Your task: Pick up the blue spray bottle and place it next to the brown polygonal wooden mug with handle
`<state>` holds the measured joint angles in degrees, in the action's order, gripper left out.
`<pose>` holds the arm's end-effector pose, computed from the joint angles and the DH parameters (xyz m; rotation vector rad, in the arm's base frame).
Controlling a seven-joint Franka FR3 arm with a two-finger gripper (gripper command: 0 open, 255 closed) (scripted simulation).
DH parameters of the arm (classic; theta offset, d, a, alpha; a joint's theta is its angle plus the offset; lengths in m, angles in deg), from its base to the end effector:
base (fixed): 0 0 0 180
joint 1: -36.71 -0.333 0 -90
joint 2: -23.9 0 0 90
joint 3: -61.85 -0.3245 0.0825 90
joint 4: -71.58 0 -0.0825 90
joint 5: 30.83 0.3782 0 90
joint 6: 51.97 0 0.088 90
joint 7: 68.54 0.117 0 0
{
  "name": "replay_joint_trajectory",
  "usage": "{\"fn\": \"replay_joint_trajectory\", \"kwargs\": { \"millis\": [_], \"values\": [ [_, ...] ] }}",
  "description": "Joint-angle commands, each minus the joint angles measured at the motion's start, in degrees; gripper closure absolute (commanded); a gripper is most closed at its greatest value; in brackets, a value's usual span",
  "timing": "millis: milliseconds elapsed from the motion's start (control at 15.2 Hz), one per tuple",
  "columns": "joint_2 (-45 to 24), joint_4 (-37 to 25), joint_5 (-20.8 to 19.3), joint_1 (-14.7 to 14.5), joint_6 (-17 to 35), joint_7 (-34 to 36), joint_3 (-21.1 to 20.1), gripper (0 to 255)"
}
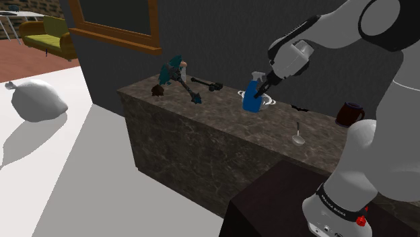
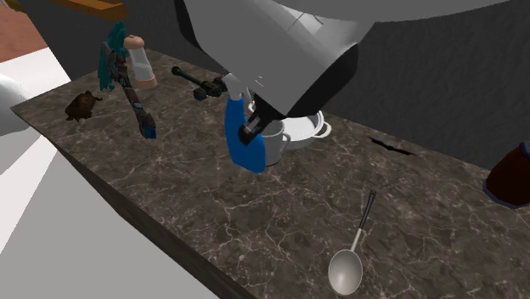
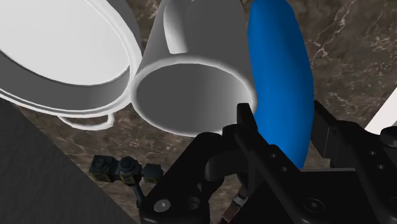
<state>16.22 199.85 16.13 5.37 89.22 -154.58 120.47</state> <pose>0.4894 -0.2430 0.3561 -2.8924 -0.6358 -0.7078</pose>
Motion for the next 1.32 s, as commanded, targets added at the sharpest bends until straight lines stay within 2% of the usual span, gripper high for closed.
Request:
{"fn": "replay_joint_trajectory", "kwargs": {
  "millis": [0, 528, 858, 1254],
  "values": [
    [1.8, -0.1, -3.0, -0.9, -0.1, 2.3, 0.9, 255],
    [9.2, -1.1, -15.4, -2.6, -1.3, 12.2, 2.2, 255],
    [13.1, -2.4, -22.0, -1.8, -3.1, 17.6, 1.0, 255],
    [16.5, -4.7, -27.6, -0.3, -6.2, 22.6, -1.0, 255]
  ]
}}
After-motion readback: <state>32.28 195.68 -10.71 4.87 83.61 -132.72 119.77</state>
